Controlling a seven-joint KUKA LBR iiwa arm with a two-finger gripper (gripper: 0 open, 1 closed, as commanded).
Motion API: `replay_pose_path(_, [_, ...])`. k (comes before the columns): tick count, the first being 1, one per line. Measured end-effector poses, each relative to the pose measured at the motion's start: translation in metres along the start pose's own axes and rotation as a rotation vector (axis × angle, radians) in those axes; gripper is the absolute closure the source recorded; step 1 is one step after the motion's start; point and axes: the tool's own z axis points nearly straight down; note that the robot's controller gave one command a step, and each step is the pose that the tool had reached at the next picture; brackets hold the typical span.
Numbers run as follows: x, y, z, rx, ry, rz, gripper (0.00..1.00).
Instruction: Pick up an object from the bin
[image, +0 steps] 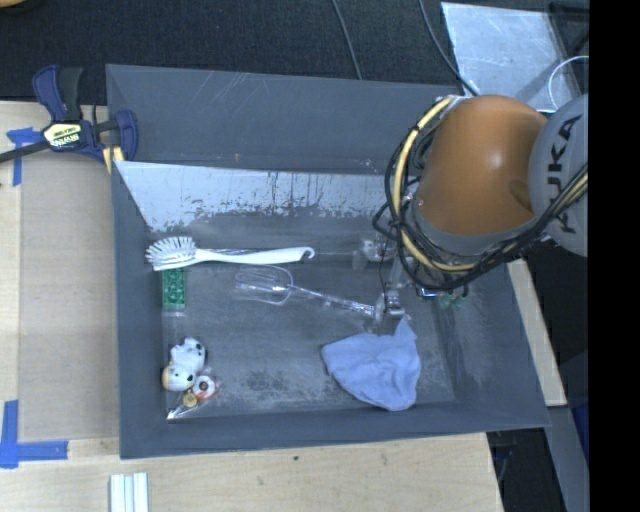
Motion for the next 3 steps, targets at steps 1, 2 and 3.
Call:
replay_pose_path(1, [-0.002, 0.000, -0.004, 0.000, -0.008, 0.000, 0.00])
replay_pose_path(2, [0.025, -0.050, 0.118, 0.002, -0.011, -0.179, 0.00])
replay_pose_path(3, [0.034, -0.067, 0.058, 0.000, -0.019, -0.023, 0.00])
